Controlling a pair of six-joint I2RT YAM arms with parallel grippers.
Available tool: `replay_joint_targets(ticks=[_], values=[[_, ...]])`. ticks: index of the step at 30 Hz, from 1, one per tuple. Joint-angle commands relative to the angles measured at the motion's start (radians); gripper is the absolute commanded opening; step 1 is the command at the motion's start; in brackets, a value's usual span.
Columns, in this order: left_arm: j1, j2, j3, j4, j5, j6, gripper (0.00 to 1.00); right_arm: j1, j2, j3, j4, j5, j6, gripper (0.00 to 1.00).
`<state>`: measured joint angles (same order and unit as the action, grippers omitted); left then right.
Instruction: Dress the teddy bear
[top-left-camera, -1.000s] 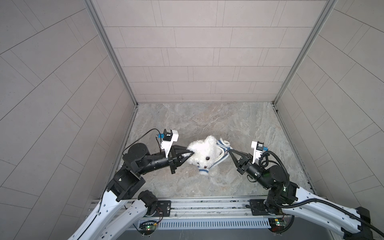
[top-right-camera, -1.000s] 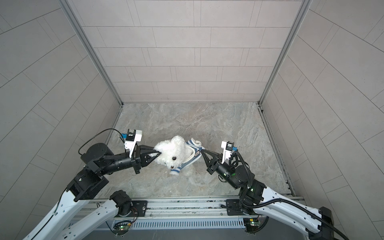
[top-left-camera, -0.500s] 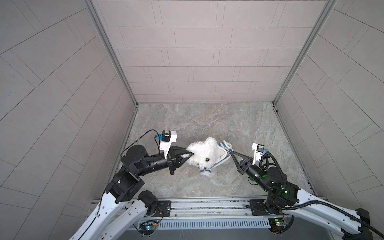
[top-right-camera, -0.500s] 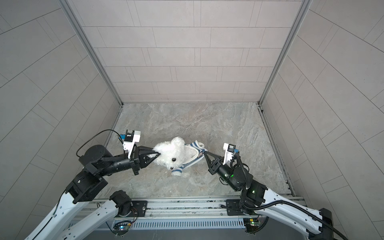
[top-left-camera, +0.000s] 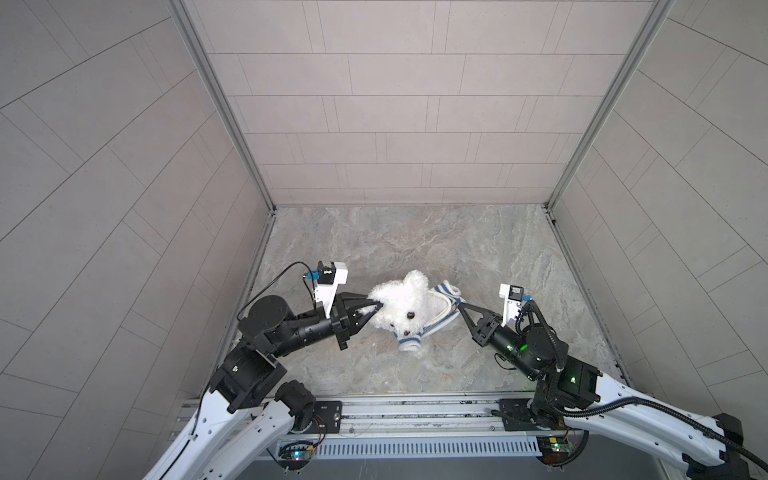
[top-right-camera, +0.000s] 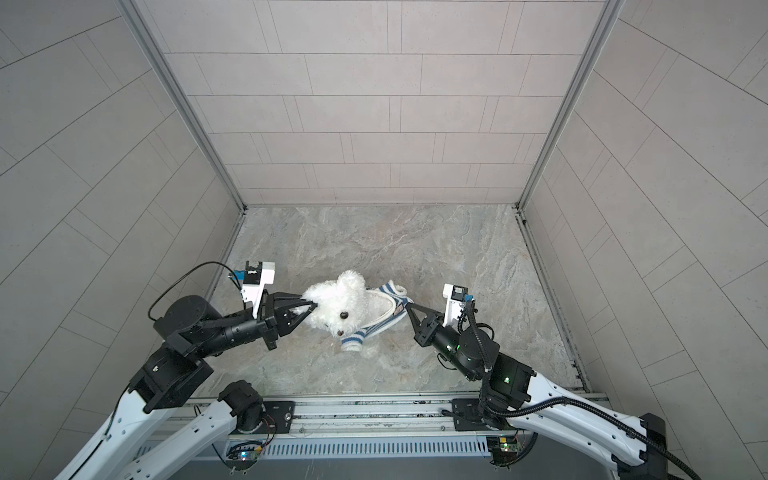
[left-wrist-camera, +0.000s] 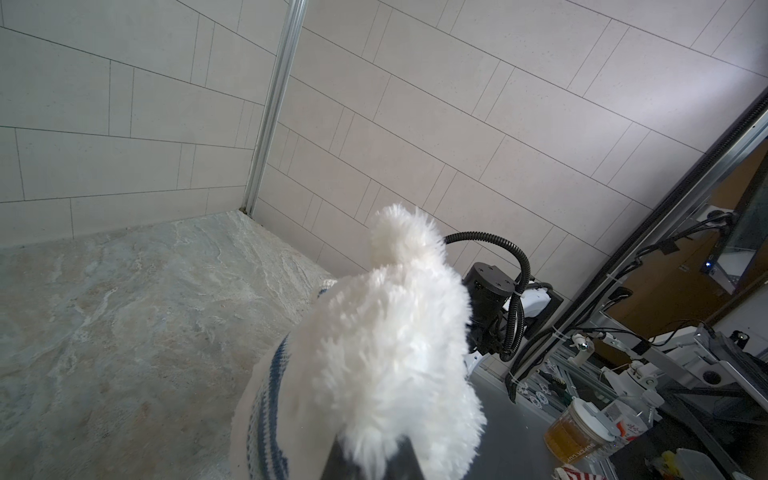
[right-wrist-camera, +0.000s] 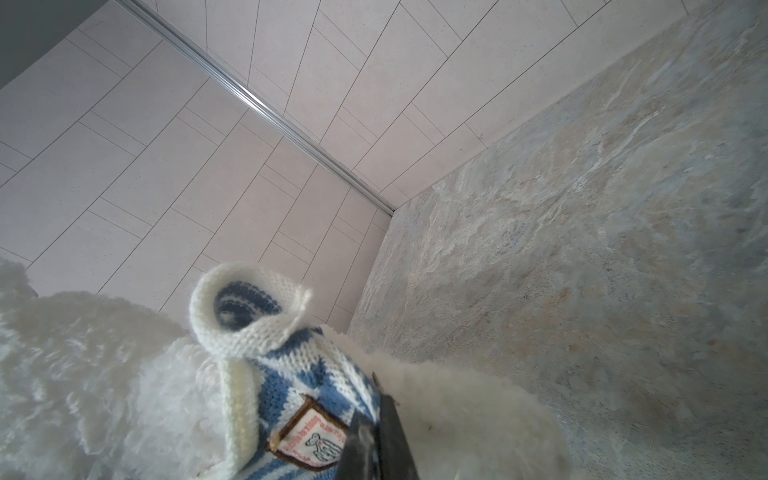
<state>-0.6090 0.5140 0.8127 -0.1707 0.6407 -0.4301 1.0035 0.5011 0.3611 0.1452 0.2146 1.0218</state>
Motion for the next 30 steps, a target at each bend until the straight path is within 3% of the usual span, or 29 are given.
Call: replay_joint_targets(ticks=[1,4,8,11,15,18,20,22,24,27,30], values=[[0.005,-0.046,0.026,0.145,-0.019,-0.008,0.0,-0.023,0.034,-0.017,-0.095,0.128,0.013,0.0],[0.004,-0.04,0.024,0.135,-0.026,0.0,0.0,-0.021,0.068,-0.004,-0.064,0.096,-0.015,0.01],[0.004,-0.026,0.038,0.021,-0.095,0.086,0.0,-0.021,0.121,0.06,-0.032,0.002,-0.136,0.17],[0.003,-0.001,0.064,-0.127,-0.227,0.197,0.0,-0.022,0.124,0.144,-0.117,-0.036,-0.23,0.32],[0.002,0.023,0.078,-0.197,-0.413,0.294,0.0,-0.021,0.107,0.251,-0.285,-0.039,-0.345,0.47],[-0.032,0.056,0.057,-0.223,-0.645,0.347,0.0,-0.022,0.102,0.31,-0.38,-0.027,-0.376,0.53],[-0.118,0.084,0.018,-0.201,-0.818,0.375,0.0,-0.024,0.092,0.308,-0.401,-0.014,-0.374,0.58],[-0.27,0.143,-0.016,-0.175,-1.066,0.399,0.0,-0.039,0.08,0.3,-0.411,-0.009,-0.362,0.63],[-0.392,0.225,-0.044,-0.144,-1.244,0.399,0.0,-0.067,0.063,0.296,-0.435,-0.014,-0.345,0.67],[-0.523,0.36,-0.072,-0.079,-1.33,0.351,0.0,-0.123,0.018,0.29,-0.508,-0.009,-0.321,0.71],[-0.631,0.494,-0.087,-0.026,-1.346,0.261,0.0,-0.205,-0.044,0.278,-0.586,-0.038,-0.302,0.75]])
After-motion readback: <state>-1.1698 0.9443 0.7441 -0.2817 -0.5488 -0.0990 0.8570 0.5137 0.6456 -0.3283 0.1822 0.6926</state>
